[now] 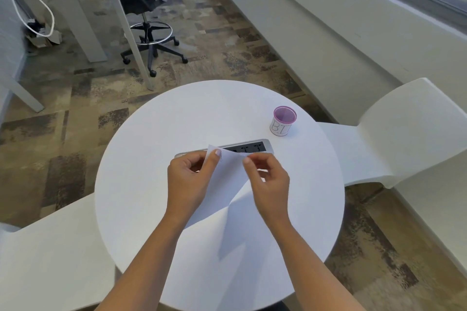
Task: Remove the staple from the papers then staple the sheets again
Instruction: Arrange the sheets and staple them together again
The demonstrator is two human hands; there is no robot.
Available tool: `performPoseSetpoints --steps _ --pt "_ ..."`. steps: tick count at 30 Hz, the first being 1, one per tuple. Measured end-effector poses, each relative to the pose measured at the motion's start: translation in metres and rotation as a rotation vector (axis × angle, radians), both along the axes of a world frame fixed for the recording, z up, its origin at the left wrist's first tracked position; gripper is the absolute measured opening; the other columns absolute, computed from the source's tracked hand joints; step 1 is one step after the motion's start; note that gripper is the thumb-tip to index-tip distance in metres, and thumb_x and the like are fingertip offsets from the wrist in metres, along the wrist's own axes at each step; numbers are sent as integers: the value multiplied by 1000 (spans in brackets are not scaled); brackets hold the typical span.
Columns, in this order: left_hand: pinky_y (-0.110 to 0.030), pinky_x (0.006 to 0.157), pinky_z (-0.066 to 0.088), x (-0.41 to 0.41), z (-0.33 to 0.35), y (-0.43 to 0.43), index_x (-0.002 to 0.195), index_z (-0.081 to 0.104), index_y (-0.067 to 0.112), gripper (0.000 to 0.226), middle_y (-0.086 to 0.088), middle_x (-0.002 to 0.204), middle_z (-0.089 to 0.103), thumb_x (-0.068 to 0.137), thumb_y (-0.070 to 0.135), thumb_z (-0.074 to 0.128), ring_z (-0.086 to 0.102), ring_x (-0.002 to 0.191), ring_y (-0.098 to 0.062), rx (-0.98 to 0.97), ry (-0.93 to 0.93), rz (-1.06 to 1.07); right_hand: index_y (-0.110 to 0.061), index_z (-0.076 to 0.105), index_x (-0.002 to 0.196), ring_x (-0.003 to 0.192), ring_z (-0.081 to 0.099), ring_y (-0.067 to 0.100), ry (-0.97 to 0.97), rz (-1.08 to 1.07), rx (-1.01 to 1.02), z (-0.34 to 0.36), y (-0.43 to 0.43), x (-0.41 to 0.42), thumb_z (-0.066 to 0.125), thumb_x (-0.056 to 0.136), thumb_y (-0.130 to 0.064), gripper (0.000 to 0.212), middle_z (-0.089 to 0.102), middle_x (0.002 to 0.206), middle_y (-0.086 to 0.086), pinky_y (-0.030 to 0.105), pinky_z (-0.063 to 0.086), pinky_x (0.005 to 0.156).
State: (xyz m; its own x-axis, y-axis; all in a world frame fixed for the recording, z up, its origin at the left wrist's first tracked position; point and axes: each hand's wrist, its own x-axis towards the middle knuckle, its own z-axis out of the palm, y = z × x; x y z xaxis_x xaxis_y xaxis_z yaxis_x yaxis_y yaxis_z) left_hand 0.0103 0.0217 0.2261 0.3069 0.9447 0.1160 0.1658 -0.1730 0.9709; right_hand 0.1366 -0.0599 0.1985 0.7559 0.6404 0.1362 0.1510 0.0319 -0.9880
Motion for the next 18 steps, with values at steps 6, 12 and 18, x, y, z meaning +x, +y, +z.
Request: performPoseSetpoints --steps 6,12,18 --pt "-7 50 33 8 11 -7 68 77 25 26 16 51 59 92 27 68 46 50 0 -24 -112 -53 -17 76 89 75 69 11 -182 123 64 37 5 -18 74 84 -10 9 74 82 -7 20 55 70" --pt "-8 51 33 13 16 -9 72 78 25 24 14 52 59 93 30 67 45 53 0 -44 -144 -60 -16 77 90 77 70 6 -258 87 28 46 5 -12 74 84 -10 9 74 82 -10 19 56 71" --pt "-5 54 36 20 24 -12 80 80 24 20 16 58 67 94 27 66 53 55 2 -29 -162 -73 -13 76 87 77 68 9 -380 76 -42 57 4 -4 72 85 -16 5 72 81 -7 26 56 72"
